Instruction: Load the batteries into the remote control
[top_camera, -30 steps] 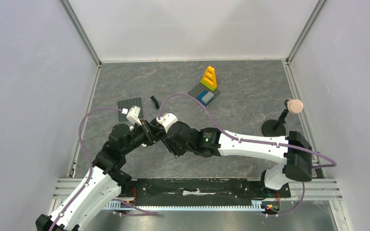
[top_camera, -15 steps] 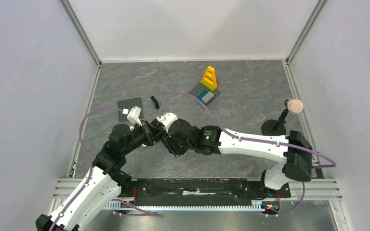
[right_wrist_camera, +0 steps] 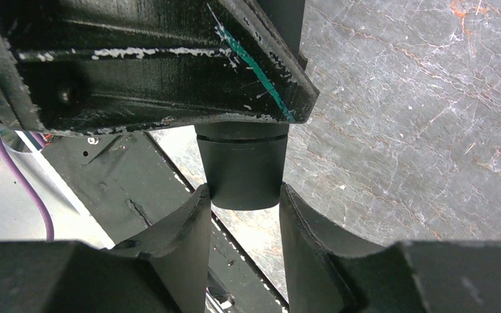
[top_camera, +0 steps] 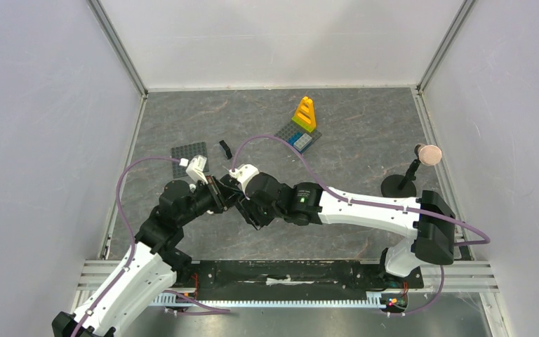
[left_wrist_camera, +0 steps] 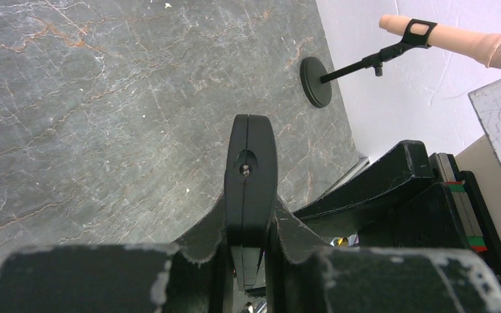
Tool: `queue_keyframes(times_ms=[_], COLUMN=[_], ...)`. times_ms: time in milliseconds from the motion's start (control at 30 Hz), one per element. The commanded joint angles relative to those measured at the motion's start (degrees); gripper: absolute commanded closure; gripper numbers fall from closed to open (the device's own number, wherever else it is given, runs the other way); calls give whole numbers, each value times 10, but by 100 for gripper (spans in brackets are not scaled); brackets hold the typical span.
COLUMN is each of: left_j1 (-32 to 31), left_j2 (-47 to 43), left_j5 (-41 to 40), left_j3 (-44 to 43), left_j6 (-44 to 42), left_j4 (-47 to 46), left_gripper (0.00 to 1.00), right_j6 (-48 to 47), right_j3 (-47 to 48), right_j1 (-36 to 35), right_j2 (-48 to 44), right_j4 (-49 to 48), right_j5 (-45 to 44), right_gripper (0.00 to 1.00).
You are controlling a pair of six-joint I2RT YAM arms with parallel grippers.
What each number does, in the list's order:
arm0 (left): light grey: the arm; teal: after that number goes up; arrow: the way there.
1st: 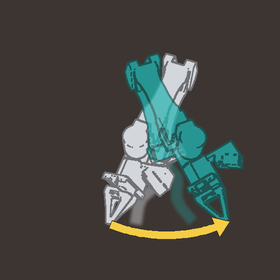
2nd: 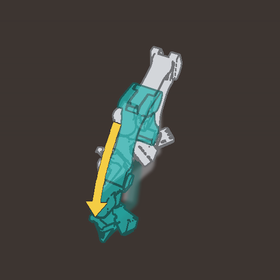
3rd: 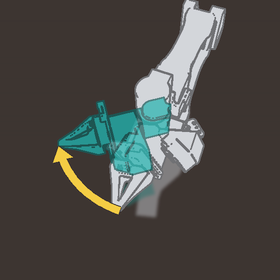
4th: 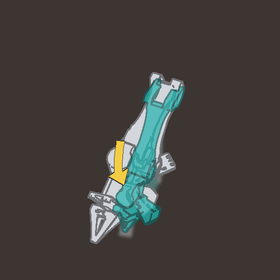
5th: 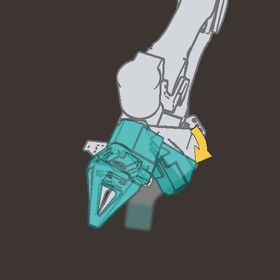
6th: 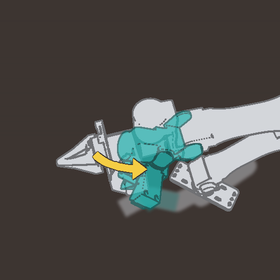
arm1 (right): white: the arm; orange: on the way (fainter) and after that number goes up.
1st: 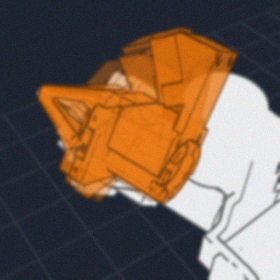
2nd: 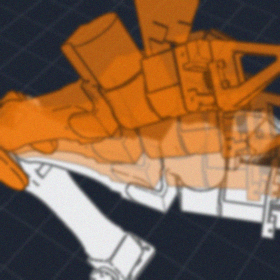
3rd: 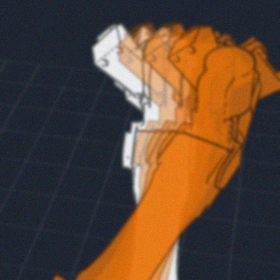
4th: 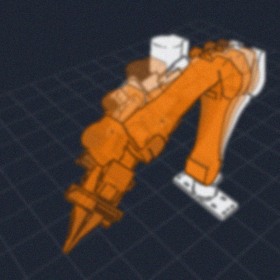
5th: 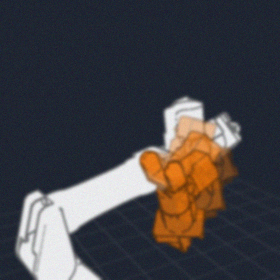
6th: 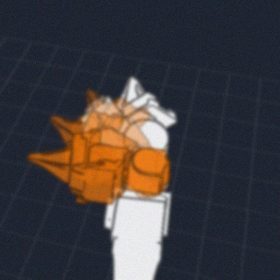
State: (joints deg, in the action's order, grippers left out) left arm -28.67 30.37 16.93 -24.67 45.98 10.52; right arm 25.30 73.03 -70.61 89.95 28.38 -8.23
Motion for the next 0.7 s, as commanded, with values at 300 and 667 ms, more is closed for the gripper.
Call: queue_keyframes(times_ms=[300,667], left_j1=[-6,-6], left_j2=[15,21], left_j5=[101,113], left_j3=[-4,21], left_j6=[34,77], left_j4=[-64,-94], left_gripper=[98,98], right_j6=[-13,-4], right_j3=[78,78], right_j1=[14,21], right_j2=[34,34], right_j4=[-47,-89], right_j5=[-26,-34], right_gripper=[81,81])
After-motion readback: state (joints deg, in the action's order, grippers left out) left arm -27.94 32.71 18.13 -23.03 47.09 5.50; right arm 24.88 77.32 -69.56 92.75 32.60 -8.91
